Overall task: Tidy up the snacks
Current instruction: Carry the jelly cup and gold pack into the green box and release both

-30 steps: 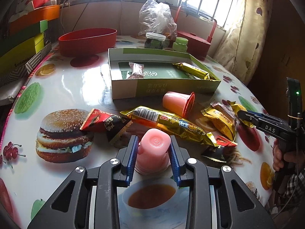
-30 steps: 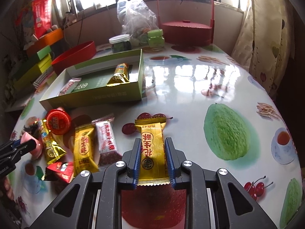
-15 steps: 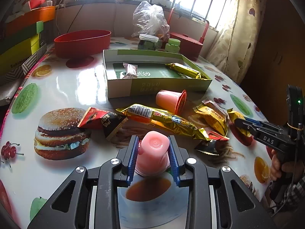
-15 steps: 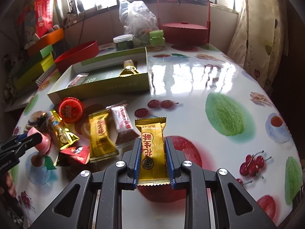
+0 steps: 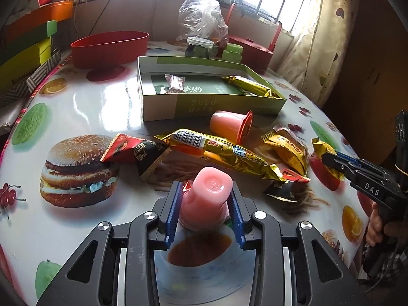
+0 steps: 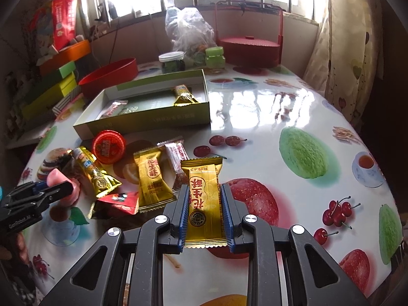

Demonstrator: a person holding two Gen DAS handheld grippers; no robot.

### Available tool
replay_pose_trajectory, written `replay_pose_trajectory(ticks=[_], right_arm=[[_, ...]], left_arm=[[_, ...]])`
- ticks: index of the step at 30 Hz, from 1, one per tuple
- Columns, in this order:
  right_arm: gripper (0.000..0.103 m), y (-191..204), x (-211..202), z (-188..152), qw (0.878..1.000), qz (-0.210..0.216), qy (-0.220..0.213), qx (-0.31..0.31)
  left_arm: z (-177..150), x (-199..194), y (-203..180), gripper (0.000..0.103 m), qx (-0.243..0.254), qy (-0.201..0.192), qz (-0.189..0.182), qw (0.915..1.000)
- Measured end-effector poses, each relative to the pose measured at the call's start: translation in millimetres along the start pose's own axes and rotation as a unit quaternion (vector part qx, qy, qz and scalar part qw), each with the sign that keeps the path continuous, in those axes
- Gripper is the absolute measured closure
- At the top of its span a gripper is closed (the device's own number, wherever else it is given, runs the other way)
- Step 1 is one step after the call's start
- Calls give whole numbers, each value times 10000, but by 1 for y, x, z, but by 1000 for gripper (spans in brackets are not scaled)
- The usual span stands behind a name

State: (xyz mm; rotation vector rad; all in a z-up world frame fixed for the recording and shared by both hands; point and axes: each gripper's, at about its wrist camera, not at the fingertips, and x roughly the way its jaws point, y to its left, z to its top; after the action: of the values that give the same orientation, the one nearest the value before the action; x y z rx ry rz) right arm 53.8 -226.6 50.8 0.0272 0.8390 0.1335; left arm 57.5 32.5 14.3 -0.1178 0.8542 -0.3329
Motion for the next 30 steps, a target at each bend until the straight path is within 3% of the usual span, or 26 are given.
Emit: replay_pose_trajectory(ticks=[6, 13, 30], right_arm=[[80, 3, -3, 4, 9998, 138, -149, 21], [80, 11, 1, 20, 9988, 420, -228, -124], [80, 10, 7, 83, 9959, 439, -636, -463]], left_arm=[[0, -7, -6, 70, 203, -88, 154, 9996], [7, -25, -9, 70, 108, -322, 233, 9992], [67, -15, -15, 70, 129, -545, 317, 9979]])
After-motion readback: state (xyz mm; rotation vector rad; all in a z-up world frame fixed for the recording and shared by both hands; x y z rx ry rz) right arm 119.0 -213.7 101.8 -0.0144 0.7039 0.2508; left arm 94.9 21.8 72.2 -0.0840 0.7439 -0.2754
